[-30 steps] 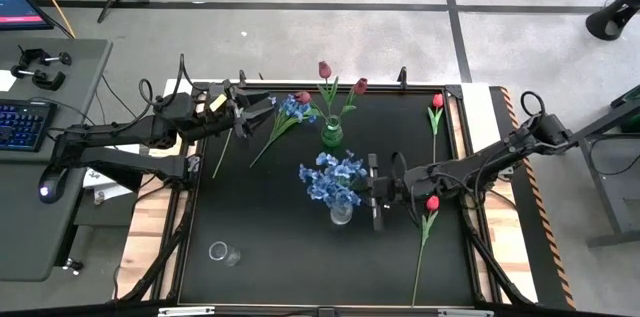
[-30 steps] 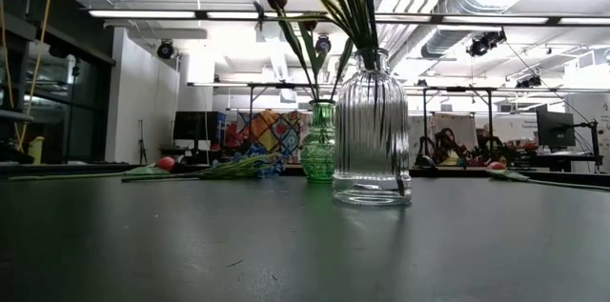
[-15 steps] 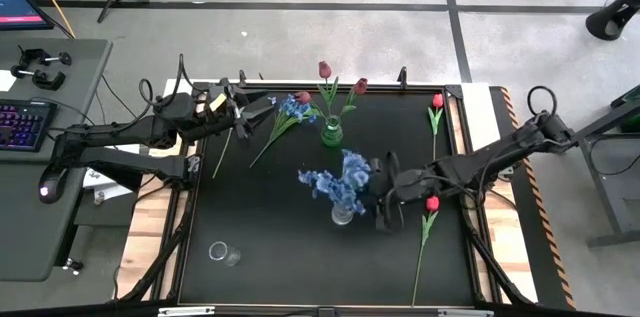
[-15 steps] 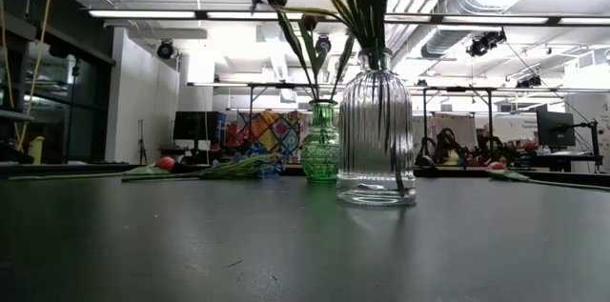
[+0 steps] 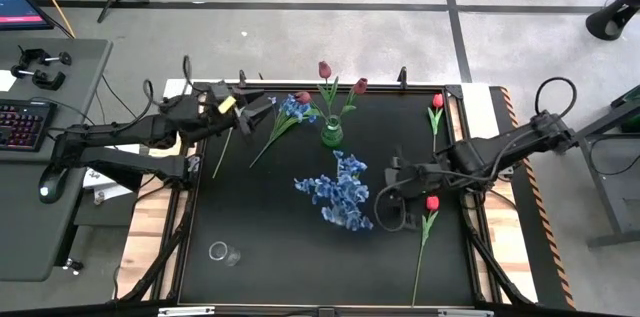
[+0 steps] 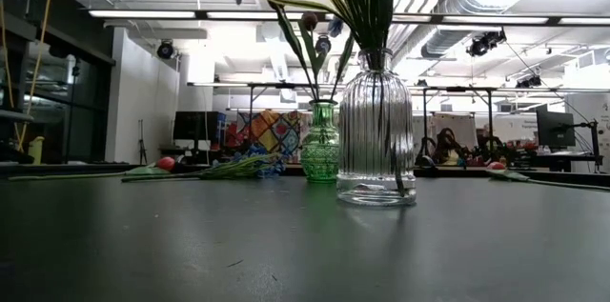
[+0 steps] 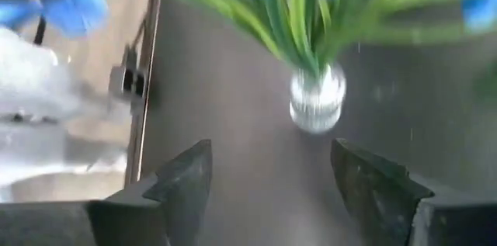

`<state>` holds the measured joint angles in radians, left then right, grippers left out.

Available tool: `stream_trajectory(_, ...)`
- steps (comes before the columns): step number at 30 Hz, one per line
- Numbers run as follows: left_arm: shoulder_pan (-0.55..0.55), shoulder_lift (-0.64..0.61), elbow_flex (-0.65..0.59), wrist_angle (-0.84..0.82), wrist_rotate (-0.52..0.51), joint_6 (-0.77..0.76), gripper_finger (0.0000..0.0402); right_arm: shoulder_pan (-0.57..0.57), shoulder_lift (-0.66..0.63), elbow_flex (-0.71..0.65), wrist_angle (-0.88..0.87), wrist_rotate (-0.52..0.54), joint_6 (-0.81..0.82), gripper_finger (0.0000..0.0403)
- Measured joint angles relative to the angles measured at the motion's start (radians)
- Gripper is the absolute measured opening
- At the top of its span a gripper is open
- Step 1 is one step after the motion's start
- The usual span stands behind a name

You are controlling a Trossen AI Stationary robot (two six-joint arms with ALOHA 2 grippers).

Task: Sort flowers into vase by color
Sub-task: Put the blue flowers into the right transparent vase

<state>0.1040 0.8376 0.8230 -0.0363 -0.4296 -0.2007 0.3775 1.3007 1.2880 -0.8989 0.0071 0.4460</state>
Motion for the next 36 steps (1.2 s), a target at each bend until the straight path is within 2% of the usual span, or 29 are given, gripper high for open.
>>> stream_trajectory(4,0.021,0.03,0.0,-0.188,-0.008,-0.202,0.0234,0.029,-0.035,0.016,-0.12,-0.001,0.063,0.0252)
stream_trajectory(6,0.049,0.062,0.005,-0.262,0.039,-0.294,0.023,0.048,-0.073,0.013,-0.157,0.039,0.123,0.0252)
stream_trajectory(9,0.129,0.147,0.043,-0.465,0.131,-0.381,0.0219,0.071,-0.143,-0.003,-0.208,0.145,0.228,0.0252)
stream_trajectory(13,0.26,0.326,0.085,-0.626,0.307,-0.363,0.02,0.095,-0.234,-0.013,-0.244,0.348,0.361,0.0252)
stream_trajectory(16,0.33,0.474,0.114,-0.639,0.349,-0.264,0.0191,0.098,-0.267,-0.014,-0.241,0.466,0.412,0.0252)
stream_trajectory(18,0.365,0.567,0.135,-0.65,0.346,-0.204,0.0188,0.096,-0.275,-0.015,-0.239,0.506,0.434,0.0252)
stream_trajectory(25,0.443,0.818,0.197,-0.668,0.342,-0.074,0.0186,0.094,-0.245,-0.015,-0.214,0.514,0.446,0.0252)
stream_trajectory(36,0.475,0.97,0.23,-0.64,0.393,-0.026,0.0186,0.094,-0.14,-0.016,-0.2,0.477,0.427,0.0252)
